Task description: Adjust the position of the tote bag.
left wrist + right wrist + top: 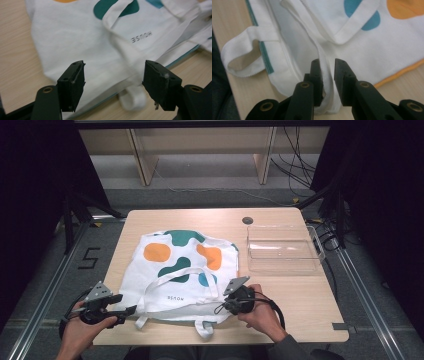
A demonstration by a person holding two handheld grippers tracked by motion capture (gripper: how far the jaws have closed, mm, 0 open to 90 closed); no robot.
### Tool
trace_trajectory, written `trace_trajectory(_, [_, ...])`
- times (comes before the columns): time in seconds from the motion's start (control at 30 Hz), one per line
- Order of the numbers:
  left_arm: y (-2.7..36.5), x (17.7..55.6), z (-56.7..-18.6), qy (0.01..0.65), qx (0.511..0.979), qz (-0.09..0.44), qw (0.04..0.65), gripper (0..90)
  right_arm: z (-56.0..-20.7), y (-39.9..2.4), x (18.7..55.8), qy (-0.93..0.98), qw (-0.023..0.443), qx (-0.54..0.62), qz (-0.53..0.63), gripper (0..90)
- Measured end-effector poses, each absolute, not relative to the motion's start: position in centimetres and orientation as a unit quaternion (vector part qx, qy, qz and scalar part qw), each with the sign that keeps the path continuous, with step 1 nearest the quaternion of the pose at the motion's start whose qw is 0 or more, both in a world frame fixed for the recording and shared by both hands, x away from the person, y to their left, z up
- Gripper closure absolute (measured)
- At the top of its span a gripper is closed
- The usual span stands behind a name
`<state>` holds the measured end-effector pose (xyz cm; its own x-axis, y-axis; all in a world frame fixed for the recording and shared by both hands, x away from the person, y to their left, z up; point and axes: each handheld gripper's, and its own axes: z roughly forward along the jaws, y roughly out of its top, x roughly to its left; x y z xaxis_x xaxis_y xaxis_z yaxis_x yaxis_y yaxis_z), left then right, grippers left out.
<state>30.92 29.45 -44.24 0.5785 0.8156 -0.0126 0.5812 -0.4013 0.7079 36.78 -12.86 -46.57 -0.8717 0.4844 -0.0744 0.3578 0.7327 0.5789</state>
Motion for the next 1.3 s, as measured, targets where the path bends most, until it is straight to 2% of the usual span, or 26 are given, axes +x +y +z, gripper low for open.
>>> trace_trajectory(0.4, [28.7, 30.6, -45.8, 0.412, 0.848, 0.138, 0.304, 30.7, -46.6, -15.2, 38.1, 0.912, 0.122, 0.269, 0.284, 74.8])
trace_trajectory(0.43, [28.5, 30.6, -46.2, 0.422, 0.846, 0.131, 0.298, 30.7, -46.6, -15.2, 38.1, 0.912, 0.122, 0.269, 0.284, 74.8])
trace_trajectory(0.47, [28.6, 30.7, -46.6, 0.412, 0.863, 0.134, 0.261, 31.0, -46.6, -15.3, 38.2, 0.911, 0.121, 0.273, 0.284, 74.0])
trace_trajectory(0.53, [28.7, 30.7, -46.8, 0.411, 0.866, 0.129, 0.252, 31.3, -46.6, -15.4, 38.3, 0.911, 0.123, 0.272, 0.286, 73.0])
trace_trajectory(0.6, [28.6, 30.8, -47.4, 0.426, 0.857, 0.129, 0.26, 31.6, -46.7, -15.4, 38.3, 0.91, 0.124, 0.272, 0.286, 72.6])
trace_trajectory(0.67, [29.1, 31.2, -47.6, 0.43, 0.863, 0.136, 0.228, 31.5, -46.7, -15.4, 38.3, 0.91, 0.121, 0.275, 0.284, 71.7])
trace_trajectory(0.9, [28.8, 32.4, -48.5, 0.459, 0.847, 0.136, 0.231, 29.7, -46.9, -15.4, 38.3, 0.912, 0.117, 0.277, 0.28, 69.4])
trace_trajectory(1.0, [28.4, 33.0, -48.4, 0.436, 0.861, 0.135, 0.225, 34.4, -46.9, -15.5, 38.2, 0.915, 0.106, 0.285, 0.265, 68.7])
trace_trajectory(1.07, [28.8, 33.5, -48.2, 0.458, 0.843, 0.134, 0.249, 33.3, -47.0, -15.5, 38.2, 0.914, 0.108, 0.284, 0.271, 68.4])
trace_trajectory(1.2, [29.1, 34.3, -48.4, 0.458, 0.843, 0.114, 0.257, 34.7, -47.2, -15.4, 38.4, 0.915, 0.115, 0.277, 0.27, 68.0])
trace_trajectory(1.23, [28.9, 34.5, -48.4, 0.456, 0.843, 0.118, 0.259, 39.5, -47.1, -15.3, 38.4, 0.916, 0.108, 0.283, 0.264, 68.0])
trace_trajectory(1.27, [28.8, 34.6, -48.3, 0.457, 0.843, 0.117, 0.259, 39.5, -47.1, -15.3, 38.4, 0.916, 0.108, 0.283, 0.264, 68.0])
trace_trajectory(1.3, [28.6, 34.7, -48.2, 0.448, 0.847, 0.123, 0.258, 50.2, -47.3, -15.3, 38.4, 0.918, 0.108, 0.279, 0.262, 67.9])
